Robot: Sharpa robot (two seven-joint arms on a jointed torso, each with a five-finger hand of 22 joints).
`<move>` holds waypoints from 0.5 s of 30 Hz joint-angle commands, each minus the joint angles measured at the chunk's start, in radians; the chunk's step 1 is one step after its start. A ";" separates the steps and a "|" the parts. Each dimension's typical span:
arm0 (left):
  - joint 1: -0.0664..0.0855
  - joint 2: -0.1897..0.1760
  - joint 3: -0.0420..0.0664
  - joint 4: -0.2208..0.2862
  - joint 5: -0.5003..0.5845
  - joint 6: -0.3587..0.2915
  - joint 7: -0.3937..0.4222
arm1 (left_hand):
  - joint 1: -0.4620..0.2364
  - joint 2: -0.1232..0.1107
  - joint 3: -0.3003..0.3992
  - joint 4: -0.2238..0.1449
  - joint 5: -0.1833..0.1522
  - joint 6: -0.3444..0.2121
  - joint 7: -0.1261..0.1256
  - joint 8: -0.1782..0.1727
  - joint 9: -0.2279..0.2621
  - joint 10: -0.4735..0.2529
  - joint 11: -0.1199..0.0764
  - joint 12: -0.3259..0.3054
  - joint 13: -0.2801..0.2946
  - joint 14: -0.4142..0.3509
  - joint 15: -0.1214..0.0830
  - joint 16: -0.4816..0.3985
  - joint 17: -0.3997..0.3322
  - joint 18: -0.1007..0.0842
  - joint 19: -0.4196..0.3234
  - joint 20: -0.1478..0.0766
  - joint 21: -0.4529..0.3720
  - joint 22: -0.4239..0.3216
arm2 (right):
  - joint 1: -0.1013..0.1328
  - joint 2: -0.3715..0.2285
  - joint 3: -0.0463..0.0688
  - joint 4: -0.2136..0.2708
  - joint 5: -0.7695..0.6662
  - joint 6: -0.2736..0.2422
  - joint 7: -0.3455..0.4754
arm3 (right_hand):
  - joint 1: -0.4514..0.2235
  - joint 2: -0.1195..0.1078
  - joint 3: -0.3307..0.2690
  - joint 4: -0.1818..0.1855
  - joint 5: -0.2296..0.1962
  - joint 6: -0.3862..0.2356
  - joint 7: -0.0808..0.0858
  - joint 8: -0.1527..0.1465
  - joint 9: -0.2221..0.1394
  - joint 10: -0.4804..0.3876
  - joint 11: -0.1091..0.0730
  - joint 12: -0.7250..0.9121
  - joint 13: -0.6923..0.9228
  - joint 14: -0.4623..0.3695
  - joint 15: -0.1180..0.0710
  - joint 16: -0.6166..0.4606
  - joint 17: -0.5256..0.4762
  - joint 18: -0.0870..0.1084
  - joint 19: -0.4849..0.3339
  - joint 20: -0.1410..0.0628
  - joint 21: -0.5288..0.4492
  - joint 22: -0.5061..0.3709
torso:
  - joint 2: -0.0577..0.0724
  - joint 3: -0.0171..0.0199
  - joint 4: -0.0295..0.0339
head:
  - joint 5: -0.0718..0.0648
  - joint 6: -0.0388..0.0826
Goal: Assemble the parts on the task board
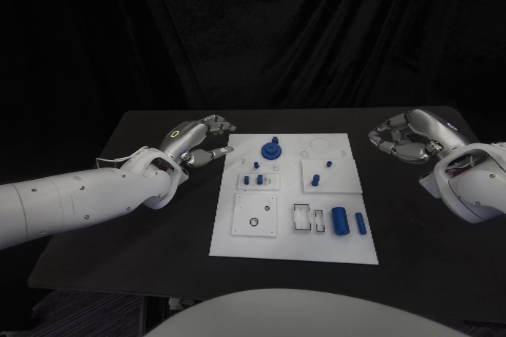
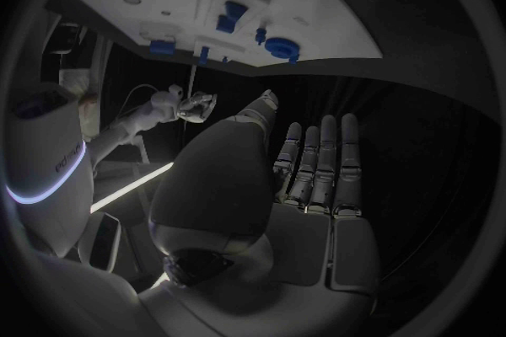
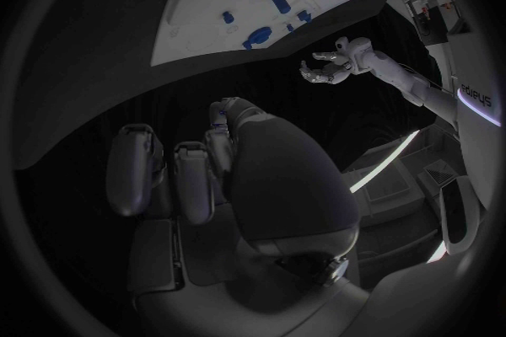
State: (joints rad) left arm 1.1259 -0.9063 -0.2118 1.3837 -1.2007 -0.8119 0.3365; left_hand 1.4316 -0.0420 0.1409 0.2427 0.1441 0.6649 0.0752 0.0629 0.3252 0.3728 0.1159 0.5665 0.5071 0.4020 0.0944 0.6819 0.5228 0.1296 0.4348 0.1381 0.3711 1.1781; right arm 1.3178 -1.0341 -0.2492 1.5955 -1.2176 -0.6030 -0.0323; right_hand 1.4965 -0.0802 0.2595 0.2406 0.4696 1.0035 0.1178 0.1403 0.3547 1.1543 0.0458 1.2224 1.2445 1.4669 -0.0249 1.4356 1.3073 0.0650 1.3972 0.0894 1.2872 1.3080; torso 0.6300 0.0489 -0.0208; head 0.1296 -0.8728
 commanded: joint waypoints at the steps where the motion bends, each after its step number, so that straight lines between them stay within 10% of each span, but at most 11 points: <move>1: 0.002 -0.027 0.001 0.047 0.497 0.147 0.286 | -0.016 0.014 -0.046 0.044 0.027 -0.021 -0.017 0.002 -0.023 -0.088 -0.017 -0.004 -0.058 -0.137 -0.017 -0.140 -0.110 -0.023 -0.127 -0.026 -0.139 -0.085 | 0.025 0.012 0.002 0.009 -0.031 0.049 -0.048 | 0.018 -0.014 0.017 -0.010 0.039 -0.013 0.008 0.020 0.020 -0.184 0.006 -0.179 -0.111 0.007 0.011 -0.061 0.094 0.017 -0.036 0.004 -0.059 0.146 | 0.000 0.0002 0.0021 | 0.000 0.000; 6: 0.002 -0.062 0.001 0.108 0.825 0.389 0.394 | -0.097 0.061 -0.143 0.049 0.113 -0.168 -0.047 -0.012 -0.112 -0.238 -0.062 -0.128 -0.222 -0.332 -0.057 -0.493 -0.369 -0.022 -0.264 -0.064 -0.308 -0.258 | 0.052 0.039 0.002 0.014 -0.138 0.111 -0.101 | 0.030 -0.043 0.049 -0.032 0.053 -0.086 0.013 0.030 0.044 -0.444 0.022 -0.437 -0.308 -0.061 0.020 -0.160 0.007 0.036 -0.103 0.012 -0.160 0.120 | 0.001 -0.0041 0.0045 | -0.001 0.000; 10: 0.002 -0.067 0.001 0.141 1.002 0.551 0.428 | -0.181 0.168 -0.247 0.053 0.063 -0.188 -0.112 -0.013 -0.165 -0.297 -0.122 -0.305 -0.387 -0.387 -0.045 -0.658 -0.499 -0.012 -0.330 -0.049 -0.326 -0.570 | 0.053 0.069 0.002 -0.001 -0.235 0.141 -0.117 | 0.023 -0.055 0.050 -0.047 0.010 -0.126 0.013 0.041 0.057 -0.515 0.041 -0.510 -0.377 -0.115 0.025 -0.217 -0.050 0.047 -0.151 0.018 -0.226 0.108 | 0.000 -0.0087 0.0119 | -0.011 0.000; 15: 0.001 -0.068 0.001 0.179 1.094 0.671 0.453 | -0.178 0.219 -0.363 0.048 0.017 -0.289 -0.165 -0.023 -0.252 -0.289 -0.142 -0.363 -0.466 -0.392 -0.045 -0.677 -0.517 -0.005 -0.337 -0.038 -0.328 -0.709 | 0.016 0.103 0.002 -0.034 -0.322 0.135 -0.104 | 0.012 -0.063 0.055 -0.043 -0.045 -0.164 0.010 0.030 0.051 -0.548 0.058 -0.583 -0.457 -0.113 0.037 -0.205 -0.057 0.045 -0.144 0.026 -0.223 0.114 | 0.001 -0.0178 0.0231 | -0.040 0.000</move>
State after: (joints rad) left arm 1.1261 -0.9746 -0.2120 1.5528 -0.2848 -0.3090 0.6436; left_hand 1.2516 0.1675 -0.2106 0.2909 0.1667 0.3842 -0.0900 0.0425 0.0803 0.0827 -0.0219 0.2090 0.0476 0.0174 0.0506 0.0113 0.0073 0.1150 0.0987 0.0984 0.0486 0.4794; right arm 1.3429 -0.9340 -0.2470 1.5693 -1.4260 -0.4964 -0.1077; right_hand 1.5103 -0.1343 0.3121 0.1984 0.4307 0.8470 0.1299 0.1767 0.4092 0.6132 0.1033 0.6536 0.8030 1.3525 0.0074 1.2238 1.2519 0.0945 1.2508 0.1093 1.0608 1.3078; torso 0.6305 0.0372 -0.0053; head 0.0992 -0.8728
